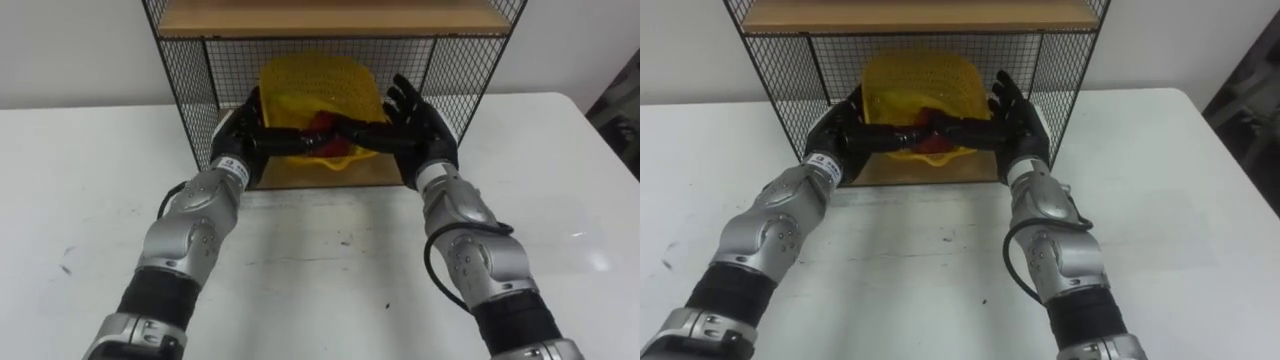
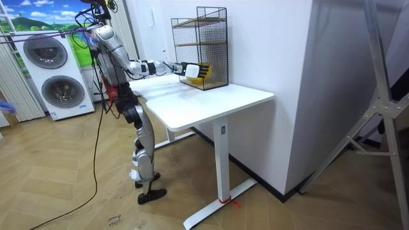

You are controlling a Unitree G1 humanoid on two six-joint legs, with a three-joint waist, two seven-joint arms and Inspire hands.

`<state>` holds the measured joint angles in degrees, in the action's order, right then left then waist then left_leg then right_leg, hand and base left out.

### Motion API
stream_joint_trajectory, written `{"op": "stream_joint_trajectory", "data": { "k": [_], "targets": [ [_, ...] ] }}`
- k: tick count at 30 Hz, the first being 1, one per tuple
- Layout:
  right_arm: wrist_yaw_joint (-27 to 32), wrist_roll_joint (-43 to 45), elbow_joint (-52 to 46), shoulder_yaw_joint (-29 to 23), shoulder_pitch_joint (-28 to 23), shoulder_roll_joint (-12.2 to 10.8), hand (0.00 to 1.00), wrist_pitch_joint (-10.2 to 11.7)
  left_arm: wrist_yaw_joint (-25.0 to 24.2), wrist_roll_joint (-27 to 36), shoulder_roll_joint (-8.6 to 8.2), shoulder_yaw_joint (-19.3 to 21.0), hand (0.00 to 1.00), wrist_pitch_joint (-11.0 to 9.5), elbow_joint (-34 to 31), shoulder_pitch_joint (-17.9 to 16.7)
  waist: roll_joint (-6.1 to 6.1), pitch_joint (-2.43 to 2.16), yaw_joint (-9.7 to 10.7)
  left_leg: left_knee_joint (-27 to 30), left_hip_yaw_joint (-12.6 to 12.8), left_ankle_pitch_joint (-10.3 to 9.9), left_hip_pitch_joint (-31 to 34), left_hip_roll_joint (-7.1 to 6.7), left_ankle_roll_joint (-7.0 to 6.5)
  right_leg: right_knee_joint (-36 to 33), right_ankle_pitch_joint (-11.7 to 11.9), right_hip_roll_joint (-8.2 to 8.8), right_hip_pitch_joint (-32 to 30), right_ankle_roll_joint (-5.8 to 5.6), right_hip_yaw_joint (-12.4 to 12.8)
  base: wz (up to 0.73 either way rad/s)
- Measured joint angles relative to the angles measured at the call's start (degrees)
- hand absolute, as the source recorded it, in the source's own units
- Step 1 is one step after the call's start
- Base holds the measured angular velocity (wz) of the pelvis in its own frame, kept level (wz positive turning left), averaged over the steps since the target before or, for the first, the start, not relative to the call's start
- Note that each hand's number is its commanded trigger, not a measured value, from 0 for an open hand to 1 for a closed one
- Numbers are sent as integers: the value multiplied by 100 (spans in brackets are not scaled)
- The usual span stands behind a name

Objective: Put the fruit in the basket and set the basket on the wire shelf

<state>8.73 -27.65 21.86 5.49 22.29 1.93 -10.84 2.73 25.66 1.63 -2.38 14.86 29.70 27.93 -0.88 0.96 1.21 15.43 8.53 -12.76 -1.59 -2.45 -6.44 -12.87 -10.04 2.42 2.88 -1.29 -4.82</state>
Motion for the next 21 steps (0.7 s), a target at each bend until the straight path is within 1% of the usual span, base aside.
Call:
{"op": "stream_joint_trajectory", "data": {
  "k": [2, 8, 15, 21],
  "targets": [
    [-4, -1, 0, -2, 12, -5, 0, -9, 0, -1, -23, 77, 0, 16, 96, 0, 24, -20, 2, 8, 0, 0, -1, -1, -1, 0, 2, 1, 2, -1, -3, 0],
    [-9, 0, 21, -4, 12, -18, 0, -22, 2, 1, -37, 192, 0, 28, 125, 0, 74, -51, 12, 10, 8, 1, 2, 3, -1, -23, 2, 0, 21, -1, 4, 0],
    [-15, -31, 310, -58, 11, -2, 0, -23, 8, 3, -19, 463, 0, 28, 275, 0, 87, -52, 19, 21, -3, 3, 11, 3, -2, -27, 3, 1, 22, 1, -8, 0],
    [-24, -34, 311, -90, 11, 23, 0, -23, 10, 5, 85, 600, 0, 28, 275, 0, 122, -58, 44, -4, -71, 3, 49, -5, -2, 2, 5, -4, 9, 3, -74, 5]
  ]
}}
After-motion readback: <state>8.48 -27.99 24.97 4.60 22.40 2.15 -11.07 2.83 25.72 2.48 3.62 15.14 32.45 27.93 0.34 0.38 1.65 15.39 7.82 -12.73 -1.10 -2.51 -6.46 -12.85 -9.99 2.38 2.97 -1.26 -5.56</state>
